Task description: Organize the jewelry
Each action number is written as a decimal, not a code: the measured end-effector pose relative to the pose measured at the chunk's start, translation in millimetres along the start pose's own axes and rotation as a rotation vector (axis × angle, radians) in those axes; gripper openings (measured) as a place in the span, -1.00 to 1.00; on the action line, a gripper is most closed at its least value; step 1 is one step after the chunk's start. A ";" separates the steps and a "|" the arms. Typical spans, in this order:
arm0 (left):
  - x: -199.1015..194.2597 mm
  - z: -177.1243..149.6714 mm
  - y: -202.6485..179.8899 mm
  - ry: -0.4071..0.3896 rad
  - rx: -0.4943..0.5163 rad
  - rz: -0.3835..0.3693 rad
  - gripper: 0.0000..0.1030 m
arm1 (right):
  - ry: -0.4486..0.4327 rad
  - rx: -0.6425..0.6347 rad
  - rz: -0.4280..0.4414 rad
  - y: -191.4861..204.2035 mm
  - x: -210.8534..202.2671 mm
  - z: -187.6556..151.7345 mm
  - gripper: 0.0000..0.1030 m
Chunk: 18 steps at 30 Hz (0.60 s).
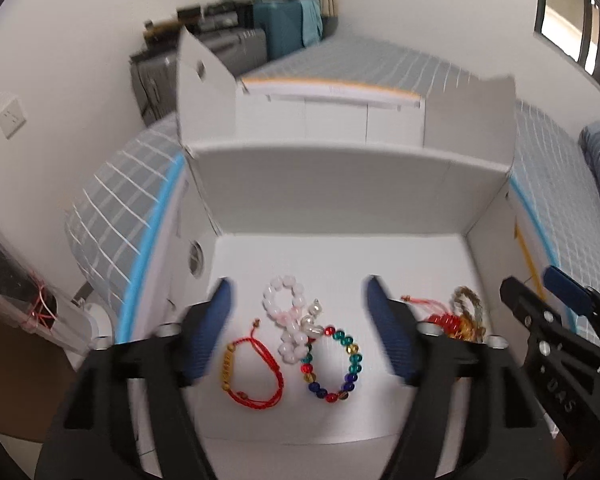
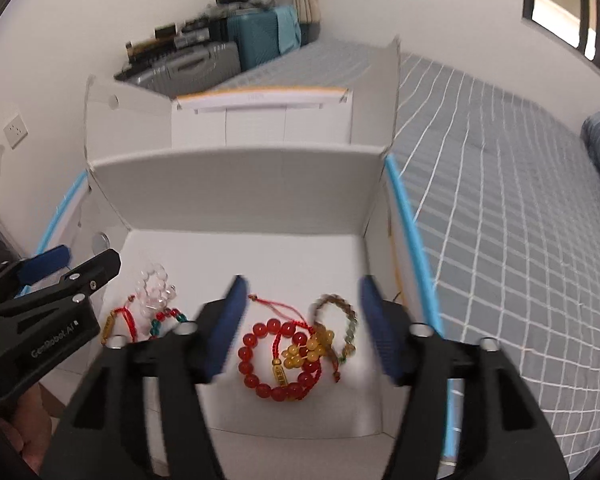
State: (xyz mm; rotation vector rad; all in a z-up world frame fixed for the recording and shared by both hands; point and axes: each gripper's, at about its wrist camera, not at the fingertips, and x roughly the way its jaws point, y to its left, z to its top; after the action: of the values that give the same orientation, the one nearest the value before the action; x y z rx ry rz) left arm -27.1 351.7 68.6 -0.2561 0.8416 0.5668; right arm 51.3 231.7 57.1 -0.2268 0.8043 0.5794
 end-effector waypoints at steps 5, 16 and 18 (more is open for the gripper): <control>-22.3 -7.0 3.4 -0.051 -0.005 -0.001 0.66 | -0.087 0.020 -0.030 -6.7 -35.3 -5.2 0.68; -77.8 -49.3 2.4 -0.153 0.034 -0.049 0.89 | -0.198 0.051 -0.052 -17.1 -95.0 -41.5 0.85; -84.6 -56.8 3.1 -0.160 0.041 -0.058 0.89 | -0.201 0.053 -0.046 -18.7 -101.0 -49.6 0.85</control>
State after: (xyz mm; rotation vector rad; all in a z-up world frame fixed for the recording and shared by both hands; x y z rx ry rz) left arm -109.5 298.5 96.4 -0.1943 0.6883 0.5081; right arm -23.9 155.9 97.0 -0.1362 0.6175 0.5276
